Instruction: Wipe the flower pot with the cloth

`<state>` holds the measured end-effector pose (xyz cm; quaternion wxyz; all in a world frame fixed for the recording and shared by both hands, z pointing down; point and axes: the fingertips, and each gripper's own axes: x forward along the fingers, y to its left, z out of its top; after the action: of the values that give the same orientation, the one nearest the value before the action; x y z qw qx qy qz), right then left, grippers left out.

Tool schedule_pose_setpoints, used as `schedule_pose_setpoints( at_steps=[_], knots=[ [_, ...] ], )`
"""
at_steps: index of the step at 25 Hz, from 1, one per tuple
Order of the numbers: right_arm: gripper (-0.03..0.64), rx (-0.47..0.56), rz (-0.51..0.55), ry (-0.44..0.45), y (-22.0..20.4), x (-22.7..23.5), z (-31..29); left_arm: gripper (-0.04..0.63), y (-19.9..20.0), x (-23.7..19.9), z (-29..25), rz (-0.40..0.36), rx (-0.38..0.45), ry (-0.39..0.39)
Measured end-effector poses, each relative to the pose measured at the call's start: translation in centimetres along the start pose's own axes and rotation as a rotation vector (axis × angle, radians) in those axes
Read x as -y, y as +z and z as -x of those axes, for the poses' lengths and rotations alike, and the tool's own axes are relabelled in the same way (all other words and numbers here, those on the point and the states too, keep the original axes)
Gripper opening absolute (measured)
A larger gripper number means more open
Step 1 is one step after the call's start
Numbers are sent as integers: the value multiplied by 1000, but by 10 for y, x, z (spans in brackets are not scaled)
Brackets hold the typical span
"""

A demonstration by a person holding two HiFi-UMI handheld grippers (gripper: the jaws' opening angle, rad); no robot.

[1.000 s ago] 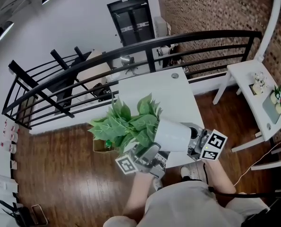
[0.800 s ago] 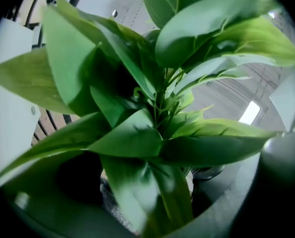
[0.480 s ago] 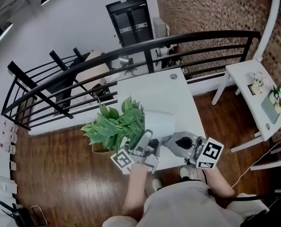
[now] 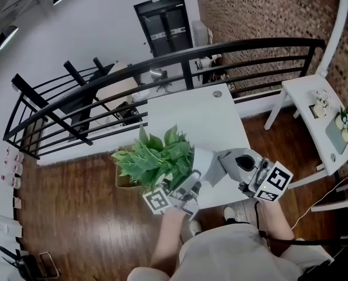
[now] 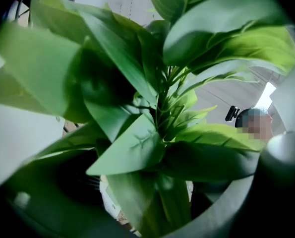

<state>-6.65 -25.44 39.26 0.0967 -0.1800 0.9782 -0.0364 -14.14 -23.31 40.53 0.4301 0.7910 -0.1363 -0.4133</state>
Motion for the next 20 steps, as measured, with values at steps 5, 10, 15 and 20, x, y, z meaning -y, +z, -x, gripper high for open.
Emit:
schedule_pose_setpoints(
  at_steps=[5, 10, 15, 20],
  knots=[
    [-5, 86, -217, -77, -10, 38, 4, 551, -10, 1, 2, 45, -24, -13],
    [-5, 57, -318, -97, -44, 36, 3, 551, -9, 14, -8, 95, 16, -51],
    [-5, 37, -405, -38, -68, 9, 6, 551, 4, 10, -8, 131, 147, -65],
    [-5, -18, -370, -12, -74, -12, 2, 551, 25, -2, 3, 114, 199, -29]
  ],
)
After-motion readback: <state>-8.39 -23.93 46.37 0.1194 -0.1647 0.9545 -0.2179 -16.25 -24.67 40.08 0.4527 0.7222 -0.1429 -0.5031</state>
